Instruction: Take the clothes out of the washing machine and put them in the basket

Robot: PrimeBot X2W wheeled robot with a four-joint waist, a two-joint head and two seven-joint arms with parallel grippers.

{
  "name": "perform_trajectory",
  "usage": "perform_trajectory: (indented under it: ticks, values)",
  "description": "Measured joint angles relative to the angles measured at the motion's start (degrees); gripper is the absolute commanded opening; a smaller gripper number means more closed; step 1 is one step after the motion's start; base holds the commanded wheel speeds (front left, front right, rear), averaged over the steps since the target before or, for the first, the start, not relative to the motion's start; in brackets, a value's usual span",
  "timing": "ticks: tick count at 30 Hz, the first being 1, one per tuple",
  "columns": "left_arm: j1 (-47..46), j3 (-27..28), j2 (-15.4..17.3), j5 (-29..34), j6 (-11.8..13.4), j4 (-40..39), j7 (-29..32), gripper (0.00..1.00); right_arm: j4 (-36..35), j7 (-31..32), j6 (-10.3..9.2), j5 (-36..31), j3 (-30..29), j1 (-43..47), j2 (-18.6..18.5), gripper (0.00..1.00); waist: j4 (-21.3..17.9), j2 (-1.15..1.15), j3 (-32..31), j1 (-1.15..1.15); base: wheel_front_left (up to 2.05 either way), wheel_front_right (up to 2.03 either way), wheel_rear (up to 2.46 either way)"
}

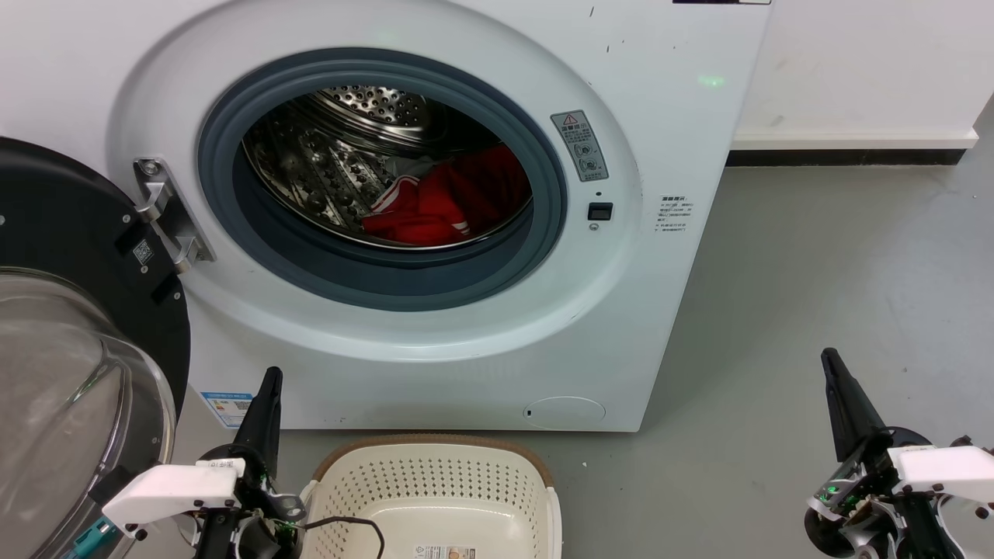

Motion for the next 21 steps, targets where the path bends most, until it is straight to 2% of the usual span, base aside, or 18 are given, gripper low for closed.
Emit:
perform_trajectory:
  ticks: [21]
  values:
    - [0.0, 0.0, 0.0, -0.01, 0.0, 0.0, 0.0, 0.0, 0.0, 0.0, 0.0, 0.0, 0.0, 0.0, 0.0, 0.0, 0.0, 0.0, 0.0, 0.0, 0.0, 0.0, 0.0]
